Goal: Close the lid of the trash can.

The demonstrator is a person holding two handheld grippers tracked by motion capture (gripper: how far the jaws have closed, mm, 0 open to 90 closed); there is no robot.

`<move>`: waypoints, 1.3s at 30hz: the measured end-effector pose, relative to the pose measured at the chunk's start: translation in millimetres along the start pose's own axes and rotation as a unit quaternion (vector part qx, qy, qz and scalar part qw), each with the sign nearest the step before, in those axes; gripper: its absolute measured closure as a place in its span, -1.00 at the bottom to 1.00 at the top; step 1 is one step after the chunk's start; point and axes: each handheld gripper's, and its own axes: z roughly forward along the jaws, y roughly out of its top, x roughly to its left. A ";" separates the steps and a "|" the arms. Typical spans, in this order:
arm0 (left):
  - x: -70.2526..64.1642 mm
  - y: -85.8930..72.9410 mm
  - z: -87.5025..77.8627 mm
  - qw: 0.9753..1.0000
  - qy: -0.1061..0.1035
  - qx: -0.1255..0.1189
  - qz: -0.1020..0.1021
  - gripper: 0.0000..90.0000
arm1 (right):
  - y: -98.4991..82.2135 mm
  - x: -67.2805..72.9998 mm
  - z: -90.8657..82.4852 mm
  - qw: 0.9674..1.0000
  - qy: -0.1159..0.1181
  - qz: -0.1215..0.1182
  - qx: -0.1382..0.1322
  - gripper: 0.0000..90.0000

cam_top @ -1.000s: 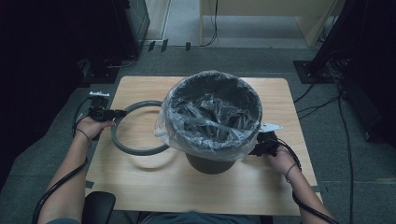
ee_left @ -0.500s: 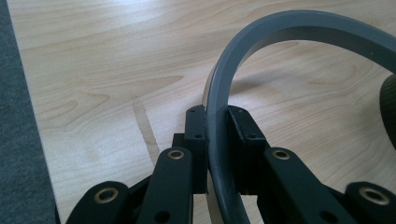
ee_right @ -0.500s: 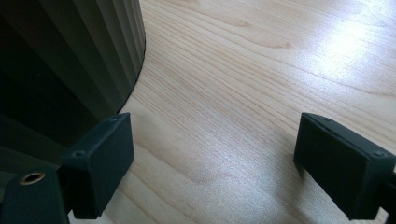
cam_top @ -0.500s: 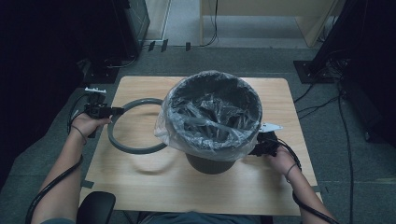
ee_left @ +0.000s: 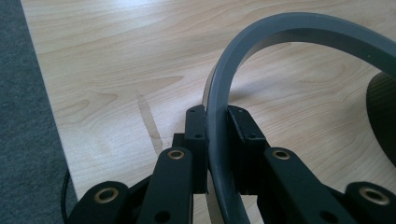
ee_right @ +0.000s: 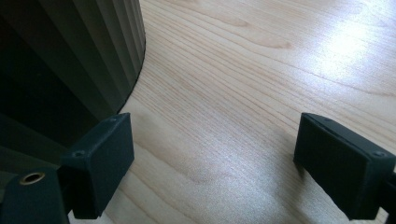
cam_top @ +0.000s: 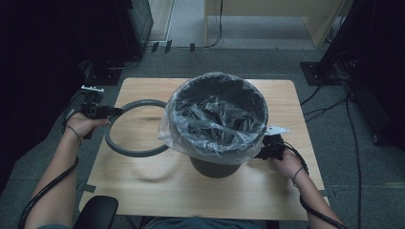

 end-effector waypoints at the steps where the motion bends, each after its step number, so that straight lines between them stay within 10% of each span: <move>1: -0.1 0.5 -1.0 1.000 0.000 0.000 -0.001 0.75 | 0.0 0.0 0.0 1.000 0.000 0.000 0.000 -0.74; 39: -1.9 20.8 -52.1 1.000 0.002 -0.005 -0.008 0.75 | -0.2 0.7 -0.3 1.000 -0.003 0.003 0.000 -0.74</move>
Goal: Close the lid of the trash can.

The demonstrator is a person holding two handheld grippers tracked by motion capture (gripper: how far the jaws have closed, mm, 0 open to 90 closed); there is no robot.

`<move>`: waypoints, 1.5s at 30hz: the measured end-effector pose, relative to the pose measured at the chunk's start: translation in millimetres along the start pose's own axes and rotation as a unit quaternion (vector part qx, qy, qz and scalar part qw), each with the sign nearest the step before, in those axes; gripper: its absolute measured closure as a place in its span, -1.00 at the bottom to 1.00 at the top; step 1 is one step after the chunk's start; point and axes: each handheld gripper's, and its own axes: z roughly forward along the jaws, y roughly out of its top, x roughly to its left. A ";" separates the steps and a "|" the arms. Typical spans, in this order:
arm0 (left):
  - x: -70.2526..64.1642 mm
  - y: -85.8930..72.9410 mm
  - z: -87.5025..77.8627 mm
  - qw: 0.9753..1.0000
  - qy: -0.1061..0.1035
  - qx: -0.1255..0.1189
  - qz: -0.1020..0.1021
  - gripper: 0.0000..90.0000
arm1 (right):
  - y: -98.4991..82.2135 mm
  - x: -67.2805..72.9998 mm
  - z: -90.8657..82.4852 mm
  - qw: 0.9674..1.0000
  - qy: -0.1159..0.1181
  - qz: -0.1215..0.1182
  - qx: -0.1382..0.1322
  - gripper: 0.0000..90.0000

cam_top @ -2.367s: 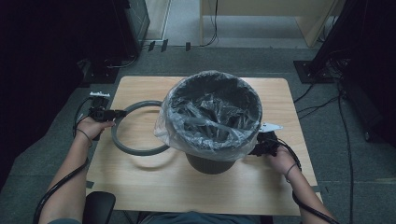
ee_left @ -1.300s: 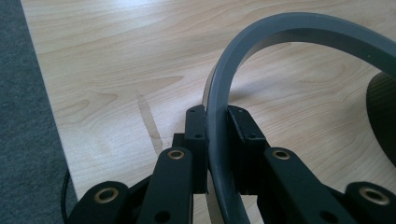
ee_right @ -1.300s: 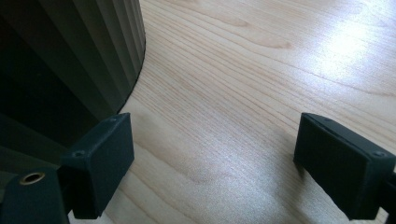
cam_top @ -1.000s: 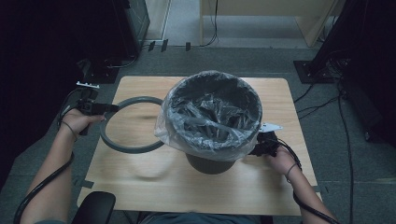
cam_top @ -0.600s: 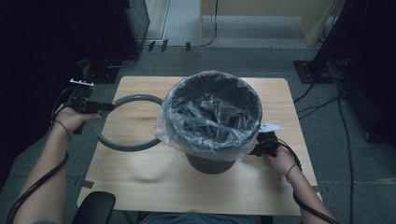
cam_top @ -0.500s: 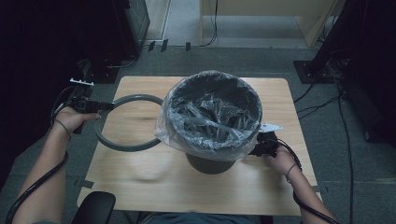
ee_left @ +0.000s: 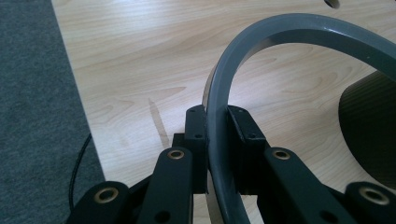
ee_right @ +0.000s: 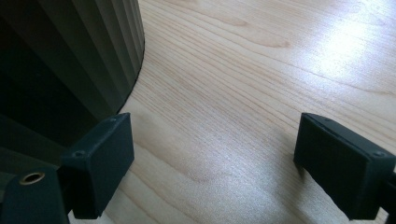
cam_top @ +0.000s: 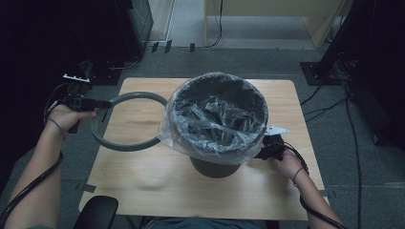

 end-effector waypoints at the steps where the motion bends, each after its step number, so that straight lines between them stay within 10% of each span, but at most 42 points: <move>1: 0.0 0.0 0.0 1.000 0.000 0.000 0.000 0.75 | 0.0 0.0 0.0 1.000 0.000 0.000 0.000 -0.74; 45: 11.8 16.1 -70.8 0.999 -0.010 -0.028 -0.031 0.75 | 0.0 0.0 0.0 1.000 0.000 0.000 0.000 -0.74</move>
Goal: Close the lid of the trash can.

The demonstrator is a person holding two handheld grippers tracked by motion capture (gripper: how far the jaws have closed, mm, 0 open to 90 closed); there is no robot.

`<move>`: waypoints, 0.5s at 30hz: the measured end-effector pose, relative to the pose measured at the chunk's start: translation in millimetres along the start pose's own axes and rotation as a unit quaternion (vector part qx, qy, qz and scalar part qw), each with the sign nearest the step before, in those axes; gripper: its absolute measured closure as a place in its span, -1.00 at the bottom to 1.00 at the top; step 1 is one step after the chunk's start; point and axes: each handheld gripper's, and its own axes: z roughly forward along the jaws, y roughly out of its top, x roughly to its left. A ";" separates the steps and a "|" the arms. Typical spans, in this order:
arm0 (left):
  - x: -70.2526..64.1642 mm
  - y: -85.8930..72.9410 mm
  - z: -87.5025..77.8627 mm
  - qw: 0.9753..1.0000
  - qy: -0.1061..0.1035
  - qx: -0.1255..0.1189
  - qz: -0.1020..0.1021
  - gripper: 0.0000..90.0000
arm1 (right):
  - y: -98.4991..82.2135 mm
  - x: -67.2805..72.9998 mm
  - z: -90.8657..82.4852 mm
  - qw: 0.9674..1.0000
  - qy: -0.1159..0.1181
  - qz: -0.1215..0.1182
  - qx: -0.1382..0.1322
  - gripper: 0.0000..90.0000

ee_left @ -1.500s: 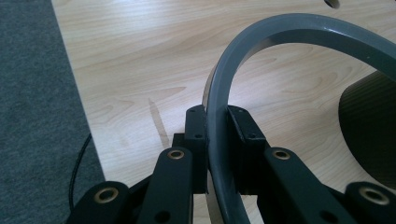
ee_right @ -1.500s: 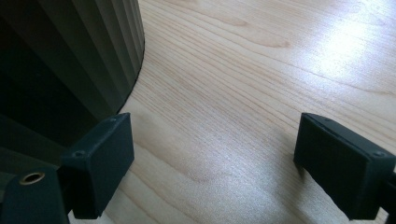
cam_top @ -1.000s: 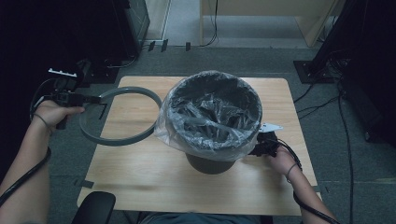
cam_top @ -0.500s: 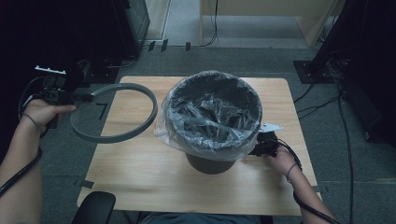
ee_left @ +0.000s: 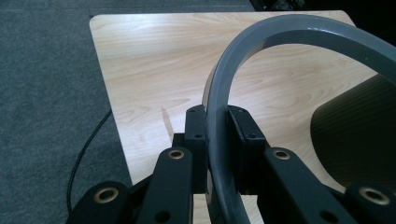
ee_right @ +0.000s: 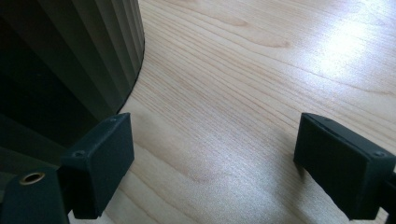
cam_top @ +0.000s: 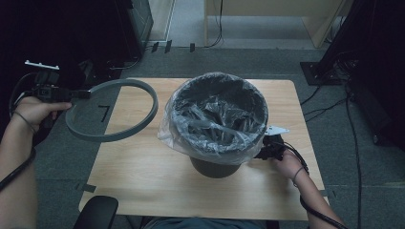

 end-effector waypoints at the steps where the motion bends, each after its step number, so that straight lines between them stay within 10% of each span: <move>1: -0.4 1.5 -1.1 1.000 -0.001 0.000 0.000 0.75 | 0.0 0.0 0.0 1.000 0.000 0.000 0.000 -0.74; 15: -17.5 25.3 -11.8 1.000 -0.008 -0.005 0.009 0.75 | 0.1 0.0 -0.1 1.000 0.000 0.000 0.001 -0.74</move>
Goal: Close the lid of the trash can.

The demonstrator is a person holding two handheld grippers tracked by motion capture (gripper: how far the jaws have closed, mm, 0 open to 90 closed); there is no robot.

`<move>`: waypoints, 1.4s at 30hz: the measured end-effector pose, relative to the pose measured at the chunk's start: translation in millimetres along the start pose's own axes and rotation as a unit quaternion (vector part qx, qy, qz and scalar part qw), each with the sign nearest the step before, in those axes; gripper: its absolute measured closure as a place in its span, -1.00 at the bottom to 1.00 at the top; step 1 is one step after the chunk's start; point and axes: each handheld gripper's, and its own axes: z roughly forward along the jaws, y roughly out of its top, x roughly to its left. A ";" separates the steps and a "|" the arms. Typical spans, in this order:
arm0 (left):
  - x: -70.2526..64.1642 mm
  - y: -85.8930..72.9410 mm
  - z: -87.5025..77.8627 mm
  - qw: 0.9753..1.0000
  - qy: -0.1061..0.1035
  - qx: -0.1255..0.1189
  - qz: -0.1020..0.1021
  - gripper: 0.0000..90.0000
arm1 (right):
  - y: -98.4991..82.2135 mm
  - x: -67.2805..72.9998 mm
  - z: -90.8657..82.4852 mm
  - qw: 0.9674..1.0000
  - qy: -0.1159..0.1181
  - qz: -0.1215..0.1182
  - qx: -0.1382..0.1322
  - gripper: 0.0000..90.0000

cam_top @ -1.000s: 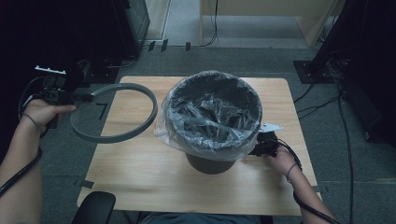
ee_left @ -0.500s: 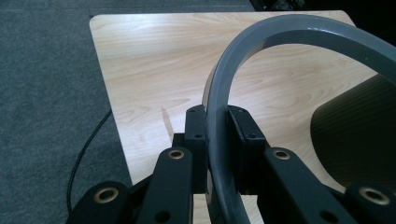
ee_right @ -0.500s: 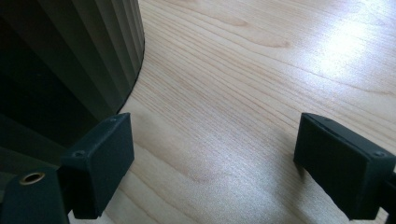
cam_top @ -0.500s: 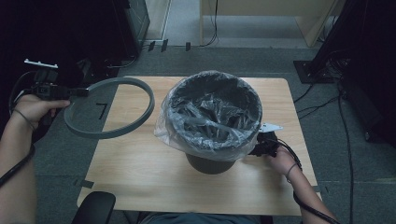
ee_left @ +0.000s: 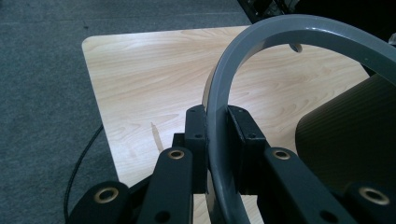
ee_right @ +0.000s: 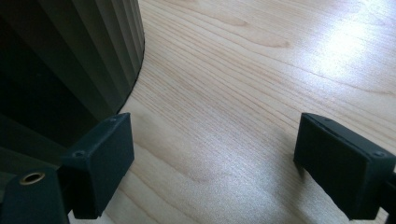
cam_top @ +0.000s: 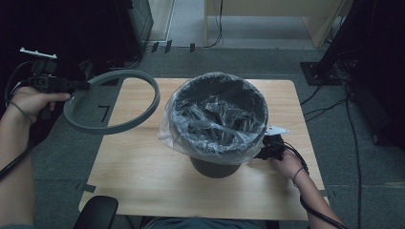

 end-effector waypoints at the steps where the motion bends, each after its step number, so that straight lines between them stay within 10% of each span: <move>1: -1.2 1.5 -0.4 1.000 0.000 0.002 0.000 0.75 | 0.0 0.0 0.0 1.000 0.000 0.000 0.000 -0.74; 42: -69.2 63.6 20.3 0.999 -0.019 -0.009 0.044 0.76 | 0.0 -0.1 0.0 1.000 0.000 0.000 0.000 -0.74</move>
